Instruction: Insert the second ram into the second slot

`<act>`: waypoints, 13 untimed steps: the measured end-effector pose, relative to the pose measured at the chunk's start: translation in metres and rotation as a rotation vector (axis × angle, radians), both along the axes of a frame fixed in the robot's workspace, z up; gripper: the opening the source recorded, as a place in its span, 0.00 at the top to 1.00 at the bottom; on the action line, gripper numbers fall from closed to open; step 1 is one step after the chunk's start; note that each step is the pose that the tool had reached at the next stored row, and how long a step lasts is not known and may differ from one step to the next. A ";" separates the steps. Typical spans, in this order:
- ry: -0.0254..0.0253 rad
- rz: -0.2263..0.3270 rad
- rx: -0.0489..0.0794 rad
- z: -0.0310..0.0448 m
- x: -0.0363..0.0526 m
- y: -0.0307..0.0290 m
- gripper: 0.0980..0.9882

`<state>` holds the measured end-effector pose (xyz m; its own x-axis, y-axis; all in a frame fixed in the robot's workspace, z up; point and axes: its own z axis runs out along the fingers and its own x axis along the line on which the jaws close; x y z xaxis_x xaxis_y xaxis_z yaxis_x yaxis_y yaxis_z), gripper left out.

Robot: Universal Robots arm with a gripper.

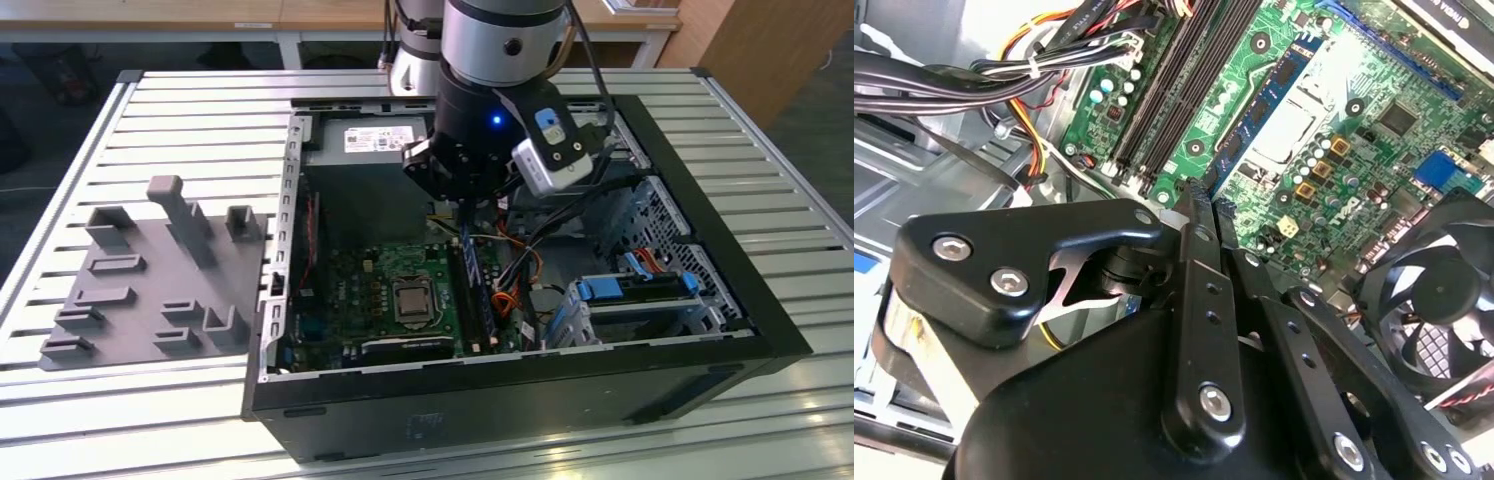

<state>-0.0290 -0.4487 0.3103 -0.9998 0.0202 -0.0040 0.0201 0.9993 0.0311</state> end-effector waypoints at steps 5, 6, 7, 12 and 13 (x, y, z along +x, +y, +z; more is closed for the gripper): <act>0.0000 0.000 0.000 -0.0018 0.0000 -0.0003 0.96; 0.0000 0.000 0.000 -0.0022 0.0000 -0.0004 0.96; 0.0000 0.000 0.000 -0.0025 0.0000 -0.0005 0.96; 0.0000 0.000 0.000 -0.0042 0.0000 -0.0012 0.96; 0.0000 0.000 0.000 -0.0045 0.0000 -0.0014 0.96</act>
